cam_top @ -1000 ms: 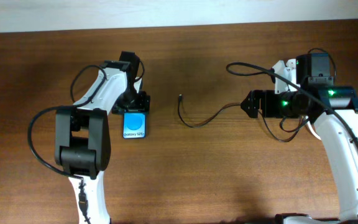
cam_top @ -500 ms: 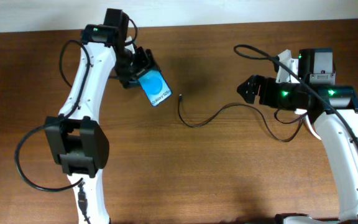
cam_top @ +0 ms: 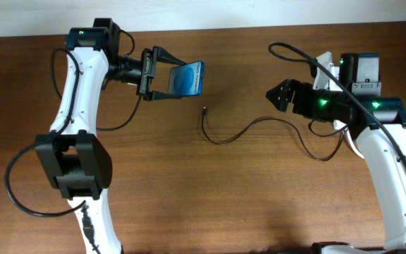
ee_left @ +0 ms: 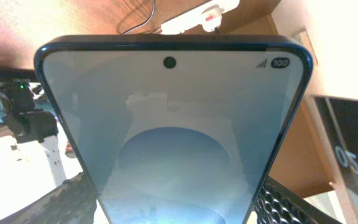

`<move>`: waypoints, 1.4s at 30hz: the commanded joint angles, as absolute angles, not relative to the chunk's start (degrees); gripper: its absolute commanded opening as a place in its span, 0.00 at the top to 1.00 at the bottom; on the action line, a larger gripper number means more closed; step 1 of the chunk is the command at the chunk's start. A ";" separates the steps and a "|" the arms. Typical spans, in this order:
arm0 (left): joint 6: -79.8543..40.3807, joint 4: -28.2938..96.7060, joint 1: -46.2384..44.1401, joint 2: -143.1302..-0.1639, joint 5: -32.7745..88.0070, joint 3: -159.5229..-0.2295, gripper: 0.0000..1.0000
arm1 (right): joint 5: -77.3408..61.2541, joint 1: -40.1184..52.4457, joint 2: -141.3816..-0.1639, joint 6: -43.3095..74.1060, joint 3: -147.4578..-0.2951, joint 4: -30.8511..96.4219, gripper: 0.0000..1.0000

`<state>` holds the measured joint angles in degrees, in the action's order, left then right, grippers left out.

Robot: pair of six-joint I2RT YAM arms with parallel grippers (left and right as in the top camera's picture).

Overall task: Plug charger to phone and switch on socket
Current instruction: 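Pass the phone from the left gripper to the right gripper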

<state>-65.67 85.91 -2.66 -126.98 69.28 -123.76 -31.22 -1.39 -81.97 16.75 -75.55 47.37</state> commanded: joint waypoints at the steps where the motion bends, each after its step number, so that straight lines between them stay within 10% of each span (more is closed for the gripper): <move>1: -69.49 85.82 -2.31 -126.52 64.10 -125.25 1.00 | -32.84 -0.58 -82.04 17.06 -76.42 46.17 0.01; 5: -73.78 86.24 -4.64 -126.52 41.93 -125.25 1.00 | -32.60 6.37 -83.20 23.62 -76.40 40.32 0.04; 16: -74.39 87.00 -6.15 -126.52 42.44 -125.25 1.00 | -33.87 25.21 -99.90 49.43 -76.40 14.87 0.38; 30: -74.39 87.77 -6.66 -126.52 42.39 -125.25 0.90 | -30.85 29.34 -101.75 50.28 -76.40 12.16 0.96; 32: -74.39 87.74 -6.61 -126.52 42.41 -125.25 0.77 | -30.89 29.34 -101.75 50.30 -76.40 12.16 0.96; 36: -74.37 87.74 -6.61 -126.52 42.39 -125.25 0.14 | -31.27 29.04 -101.73 51.55 -76.42 11.49 0.96; 42: -66.61 87.70 -6.61 -126.52 42.15 -125.25 0.01 | -33.89 20.67 -99.63 49.45 -76.42 14.81 0.96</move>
